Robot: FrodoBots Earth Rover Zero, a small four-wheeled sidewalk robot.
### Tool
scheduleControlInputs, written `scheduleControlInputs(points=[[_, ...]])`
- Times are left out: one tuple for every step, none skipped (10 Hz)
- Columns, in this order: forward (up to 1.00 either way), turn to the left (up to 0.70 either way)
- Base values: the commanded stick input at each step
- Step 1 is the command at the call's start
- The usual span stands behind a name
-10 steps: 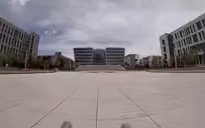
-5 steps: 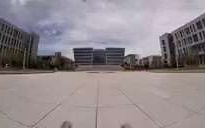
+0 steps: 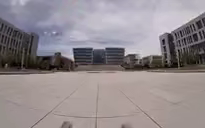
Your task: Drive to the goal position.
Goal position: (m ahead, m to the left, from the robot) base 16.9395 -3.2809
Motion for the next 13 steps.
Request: scheduleControlInputs(points=[[0.70, 0.00], [0.70, 0.00], [0.70, 0.00], [0.70, 0.00], [0.70, 0.01], [0.70, 0.08], [0.70, 0.34], [0.70, 0.35], [0.70, 0.35], [0.70, 0.04], [0.70, 0.00], [0.70, 0.00], [0.70, 0.00]])
